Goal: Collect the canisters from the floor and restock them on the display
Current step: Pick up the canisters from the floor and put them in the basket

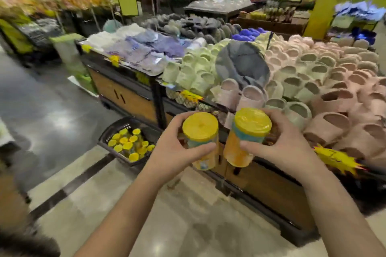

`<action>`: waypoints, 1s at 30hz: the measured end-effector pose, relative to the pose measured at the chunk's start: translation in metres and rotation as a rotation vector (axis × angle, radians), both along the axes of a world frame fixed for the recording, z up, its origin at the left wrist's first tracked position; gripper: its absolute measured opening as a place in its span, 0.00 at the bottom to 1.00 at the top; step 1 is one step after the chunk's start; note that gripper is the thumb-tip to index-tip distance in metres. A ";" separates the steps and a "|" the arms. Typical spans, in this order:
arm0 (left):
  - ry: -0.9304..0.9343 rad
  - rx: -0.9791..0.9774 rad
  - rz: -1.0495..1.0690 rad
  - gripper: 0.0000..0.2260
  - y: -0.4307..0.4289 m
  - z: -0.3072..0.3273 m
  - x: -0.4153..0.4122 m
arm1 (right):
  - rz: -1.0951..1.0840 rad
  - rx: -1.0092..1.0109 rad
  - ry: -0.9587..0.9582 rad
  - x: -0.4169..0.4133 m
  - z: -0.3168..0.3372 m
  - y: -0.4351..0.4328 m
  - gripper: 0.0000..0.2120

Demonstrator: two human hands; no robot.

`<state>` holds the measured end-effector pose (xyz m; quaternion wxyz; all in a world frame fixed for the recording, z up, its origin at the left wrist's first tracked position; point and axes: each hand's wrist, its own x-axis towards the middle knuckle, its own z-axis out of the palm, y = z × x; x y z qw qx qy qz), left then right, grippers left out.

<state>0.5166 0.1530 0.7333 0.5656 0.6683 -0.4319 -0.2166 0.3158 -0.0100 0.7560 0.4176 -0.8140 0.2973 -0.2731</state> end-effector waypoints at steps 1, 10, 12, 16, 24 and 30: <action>0.002 0.007 0.038 0.32 0.010 -0.002 0.021 | 0.038 0.020 0.005 0.028 -0.004 0.003 0.30; 0.004 0.074 0.386 0.29 0.049 -0.037 0.182 | 0.358 0.083 0.045 0.250 -0.038 -0.010 0.35; 0.006 0.089 0.458 0.28 0.045 -0.043 0.214 | 0.428 0.081 0.042 0.293 -0.045 -0.018 0.32; 0.019 0.126 0.601 0.28 0.024 -0.058 0.288 | 0.533 0.061 0.044 0.382 -0.057 -0.050 0.31; 0.017 0.214 0.743 0.30 -0.012 -0.085 0.411 | 0.700 0.074 0.152 0.540 -0.076 -0.107 0.31; 0.034 0.285 0.723 0.30 -0.016 -0.113 0.494 | 0.729 0.036 0.250 0.634 -0.105 -0.120 0.33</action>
